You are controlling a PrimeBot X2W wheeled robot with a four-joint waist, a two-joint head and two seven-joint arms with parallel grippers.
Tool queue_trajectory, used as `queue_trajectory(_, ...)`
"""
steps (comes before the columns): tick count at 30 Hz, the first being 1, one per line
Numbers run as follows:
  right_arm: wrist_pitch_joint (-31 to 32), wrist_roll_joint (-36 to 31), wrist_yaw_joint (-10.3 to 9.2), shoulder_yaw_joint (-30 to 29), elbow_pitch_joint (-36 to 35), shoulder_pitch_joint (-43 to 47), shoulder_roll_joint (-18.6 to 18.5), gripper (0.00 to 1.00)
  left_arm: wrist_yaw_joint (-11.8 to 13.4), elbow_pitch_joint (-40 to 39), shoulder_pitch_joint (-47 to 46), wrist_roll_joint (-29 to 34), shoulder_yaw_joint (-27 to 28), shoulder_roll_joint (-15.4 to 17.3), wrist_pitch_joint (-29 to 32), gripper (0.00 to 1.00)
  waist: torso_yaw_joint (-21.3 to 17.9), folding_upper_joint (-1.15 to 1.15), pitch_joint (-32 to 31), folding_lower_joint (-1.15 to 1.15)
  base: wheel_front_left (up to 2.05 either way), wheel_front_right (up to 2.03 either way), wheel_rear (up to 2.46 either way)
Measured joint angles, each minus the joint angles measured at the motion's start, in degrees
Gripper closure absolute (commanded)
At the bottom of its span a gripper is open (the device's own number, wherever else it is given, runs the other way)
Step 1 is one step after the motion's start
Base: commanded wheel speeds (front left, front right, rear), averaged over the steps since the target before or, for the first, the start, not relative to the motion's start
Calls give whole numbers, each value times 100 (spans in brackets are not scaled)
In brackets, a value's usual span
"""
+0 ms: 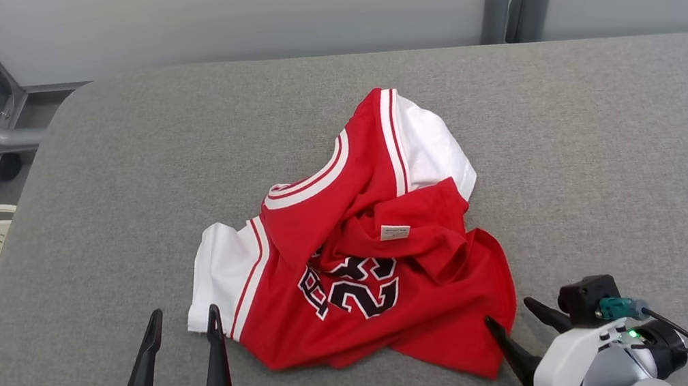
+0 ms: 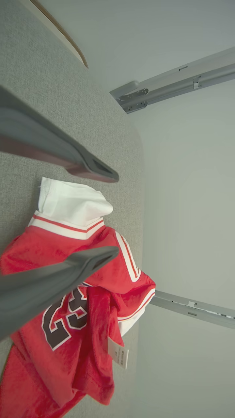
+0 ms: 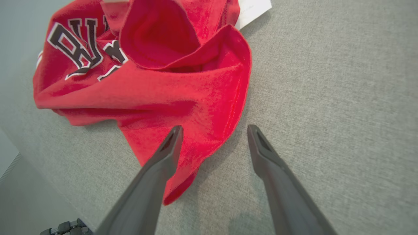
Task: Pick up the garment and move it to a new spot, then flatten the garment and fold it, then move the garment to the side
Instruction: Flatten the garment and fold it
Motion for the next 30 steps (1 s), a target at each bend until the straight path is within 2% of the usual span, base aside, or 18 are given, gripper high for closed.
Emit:
queue_trajectory(5, 59, 81, 0, 124, 370, -238, 1, 0, -37, 48, -94, 58, -52, -24, 0, 0, 117, 0, 91, 0, 0, 0, 0)
queue_trajectory(6, 87, 78, 0, 123, 434, -255, 0, 33, -44, 66, -98, 84, -62, -24, 0, 0, 142, 0, 102, 0, 0, 0, 0)
queue_trajectory(7, 101, 68, 0, 121, 479, -276, -1, 82, -48, 78, -105, 94, -77, -25, 0, 0, 164, 0, 112, 0, 0, 0, 0)
queue_trajectory(8, 101, 25, 0, 110, 512, -305, 0, 100, -49, 92, -119, 96, -94, -27, 0, 0, 183, 0, 120, 0, 0, 0, 0)
queue_trajectory(15, 100, -431, 1, -169, 598, -362, 2, 100, -56, 199, -181, 94, -94, -35, 0, 0, 201, 0, 139, 0, 0, 0, 0)
queue_trajectory(21, 213, -1196, 1, -740, 510, -753, -32, 100, -71, 213, -257, 91, -94, -37, 0, 0, 59, 0, 177, 0, 0, 0, 0)
queue_trajectory(30, 361, -1592, 3, -1481, 673, -1462, -762, 100, -75, 278, -364, 85, -211, -73, 0, 0, -181, 0, 310, 0, 0, 0, 0)
